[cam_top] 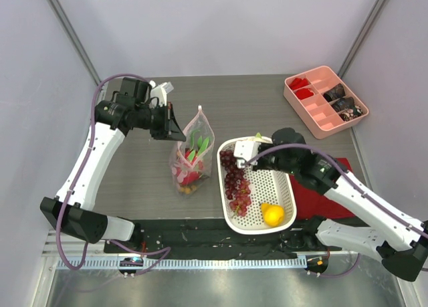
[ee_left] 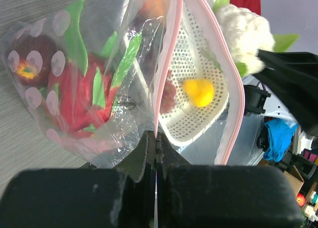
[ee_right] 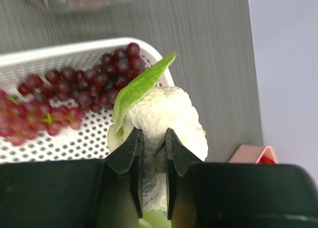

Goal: Place the food in the zip-top bag and seal the zipper
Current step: Place the fake vegetable in the zipper food storage bag.

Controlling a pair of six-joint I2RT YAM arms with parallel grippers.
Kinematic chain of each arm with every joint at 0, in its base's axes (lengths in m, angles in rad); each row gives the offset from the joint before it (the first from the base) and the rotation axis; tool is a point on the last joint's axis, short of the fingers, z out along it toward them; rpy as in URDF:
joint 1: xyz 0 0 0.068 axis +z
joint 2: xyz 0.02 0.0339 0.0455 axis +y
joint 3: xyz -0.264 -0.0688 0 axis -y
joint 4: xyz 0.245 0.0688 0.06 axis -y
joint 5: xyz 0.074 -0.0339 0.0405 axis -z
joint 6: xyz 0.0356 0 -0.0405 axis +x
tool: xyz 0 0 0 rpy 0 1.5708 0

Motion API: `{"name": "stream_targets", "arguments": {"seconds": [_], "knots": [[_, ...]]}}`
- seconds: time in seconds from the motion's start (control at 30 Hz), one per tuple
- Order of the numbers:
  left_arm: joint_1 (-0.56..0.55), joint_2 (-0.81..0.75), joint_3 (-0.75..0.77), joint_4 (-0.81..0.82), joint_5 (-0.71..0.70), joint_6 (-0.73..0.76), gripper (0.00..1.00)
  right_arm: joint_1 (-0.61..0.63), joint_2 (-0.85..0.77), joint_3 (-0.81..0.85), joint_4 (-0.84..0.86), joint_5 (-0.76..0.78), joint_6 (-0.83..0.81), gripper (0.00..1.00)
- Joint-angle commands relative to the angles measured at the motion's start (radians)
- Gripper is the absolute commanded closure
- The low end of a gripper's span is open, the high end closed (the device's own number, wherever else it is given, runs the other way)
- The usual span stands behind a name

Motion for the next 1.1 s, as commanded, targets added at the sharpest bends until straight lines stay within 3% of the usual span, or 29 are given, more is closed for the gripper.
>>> {"name": "stream_targets", "arguments": {"seconds": [0.0,0.27,0.5,0.67,0.83,1.07], "knots": [[0.005,0.003,0.026,0.036,0.025,0.002,1.0,0.004,0.01,0.22,-0.081,-0.033,0.377,0.99],[0.005,0.004,0.018,0.048,0.003,-0.018,1.0,0.004,0.064,0.511,-0.137,-0.046,0.682,0.99],[0.003,0.006,0.056,0.084,-0.036,-0.072,1.0,0.004,0.245,0.792,-0.034,-0.063,0.896,0.99],[0.0,0.004,0.09,0.09,-0.064,-0.085,1.0,0.003,0.378,0.854,0.075,-0.046,1.148,0.99],[0.0,-0.012,0.081,0.102,-0.093,-0.105,1.0,0.016,0.452,0.834,0.116,0.083,1.35,0.99],[0.002,-0.052,0.061,0.13,-0.155,-0.133,1.0,0.069,0.541,0.836,-0.034,0.276,1.528,0.99]]}}
